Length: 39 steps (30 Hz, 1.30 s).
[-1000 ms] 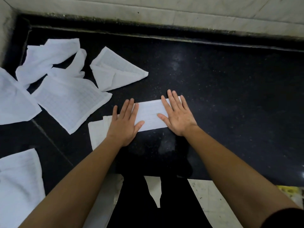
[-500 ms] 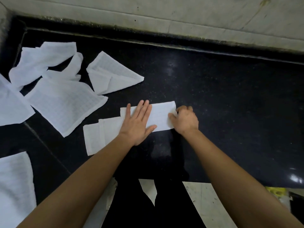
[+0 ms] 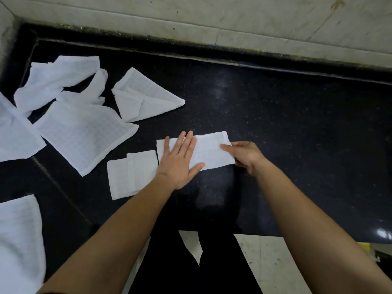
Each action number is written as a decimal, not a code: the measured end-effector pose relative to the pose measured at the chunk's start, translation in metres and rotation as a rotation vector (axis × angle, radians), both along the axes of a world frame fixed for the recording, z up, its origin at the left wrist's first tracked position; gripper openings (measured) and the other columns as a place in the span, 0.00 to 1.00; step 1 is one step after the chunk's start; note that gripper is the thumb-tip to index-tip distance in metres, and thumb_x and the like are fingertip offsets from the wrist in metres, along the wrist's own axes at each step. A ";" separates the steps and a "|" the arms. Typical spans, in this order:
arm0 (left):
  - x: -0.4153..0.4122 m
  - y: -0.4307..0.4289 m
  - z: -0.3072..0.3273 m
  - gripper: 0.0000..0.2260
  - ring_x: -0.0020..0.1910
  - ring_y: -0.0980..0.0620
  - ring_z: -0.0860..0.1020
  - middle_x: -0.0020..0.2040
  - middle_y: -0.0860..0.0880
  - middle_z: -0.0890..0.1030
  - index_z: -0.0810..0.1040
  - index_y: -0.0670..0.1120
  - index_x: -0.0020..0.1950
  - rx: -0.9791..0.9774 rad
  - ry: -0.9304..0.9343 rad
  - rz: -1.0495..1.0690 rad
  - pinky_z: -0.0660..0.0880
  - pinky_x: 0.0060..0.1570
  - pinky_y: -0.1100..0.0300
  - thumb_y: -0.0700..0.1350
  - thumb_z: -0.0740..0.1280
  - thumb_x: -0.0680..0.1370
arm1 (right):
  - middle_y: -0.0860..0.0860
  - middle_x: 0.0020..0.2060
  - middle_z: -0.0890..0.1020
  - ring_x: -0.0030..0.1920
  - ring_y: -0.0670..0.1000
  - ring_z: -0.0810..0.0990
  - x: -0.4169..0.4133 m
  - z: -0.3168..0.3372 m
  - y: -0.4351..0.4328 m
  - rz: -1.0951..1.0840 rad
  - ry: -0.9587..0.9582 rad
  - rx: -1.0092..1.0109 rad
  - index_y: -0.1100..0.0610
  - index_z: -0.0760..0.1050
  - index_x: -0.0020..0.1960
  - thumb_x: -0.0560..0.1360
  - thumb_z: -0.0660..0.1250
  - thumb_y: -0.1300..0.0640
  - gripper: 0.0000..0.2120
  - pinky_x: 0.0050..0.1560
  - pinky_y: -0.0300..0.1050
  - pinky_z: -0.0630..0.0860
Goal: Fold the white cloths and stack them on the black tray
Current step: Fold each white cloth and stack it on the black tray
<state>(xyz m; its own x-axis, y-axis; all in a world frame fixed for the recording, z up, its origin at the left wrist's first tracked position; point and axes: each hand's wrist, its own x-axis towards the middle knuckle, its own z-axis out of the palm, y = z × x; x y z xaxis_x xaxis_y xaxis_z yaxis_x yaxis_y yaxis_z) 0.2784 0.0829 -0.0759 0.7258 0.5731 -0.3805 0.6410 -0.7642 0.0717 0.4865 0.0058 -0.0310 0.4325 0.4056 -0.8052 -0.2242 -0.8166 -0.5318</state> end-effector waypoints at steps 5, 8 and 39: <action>0.011 -0.025 -0.001 0.37 0.80 0.46 0.36 0.81 0.45 0.37 0.37 0.44 0.80 -0.014 -0.015 -0.038 0.41 0.75 0.35 0.67 0.36 0.79 | 0.51 0.47 0.87 0.45 0.48 0.86 0.010 0.004 -0.026 -0.062 -0.003 0.036 0.56 0.82 0.54 0.72 0.77 0.54 0.13 0.41 0.39 0.80; 0.010 -0.025 0.000 0.36 0.80 0.46 0.37 0.81 0.45 0.38 0.40 0.45 0.81 -0.009 -0.062 -0.044 0.40 0.76 0.37 0.66 0.37 0.80 | 0.51 0.46 0.86 0.45 0.47 0.84 0.012 0.011 -0.034 -0.086 0.016 0.036 0.57 0.82 0.54 0.71 0.78 0.53 0.15 0.45 0.40 0.79; -0.062 -0.009 0.048 0.09 0.53 0.55 0.79 0.57 0.53 0.79 0.76 0.51 0.60 -0.702 -0.648 1.060 0.76 0.58 0.58 0.44 0.64 0.81 | 0.55 0.66 0.75 0.61 0.57 0.76 -0.086 -0.007 -0.017 0.943 -0.915 0.408 0.56 0.75 0.68 0.80 0.64 0.55 0.18 0.59 0.54 0.77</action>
<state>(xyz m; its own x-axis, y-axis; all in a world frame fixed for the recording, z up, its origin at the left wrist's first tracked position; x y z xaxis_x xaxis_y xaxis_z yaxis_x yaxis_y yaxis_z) 0.2168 0.0735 -0.0279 0.2329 0.7804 -0.5803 0.5856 0.3639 0.7243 0.4006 -0.0117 -0.0379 0.1706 0.9754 -0.1394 0.8795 -0.2146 -0.4249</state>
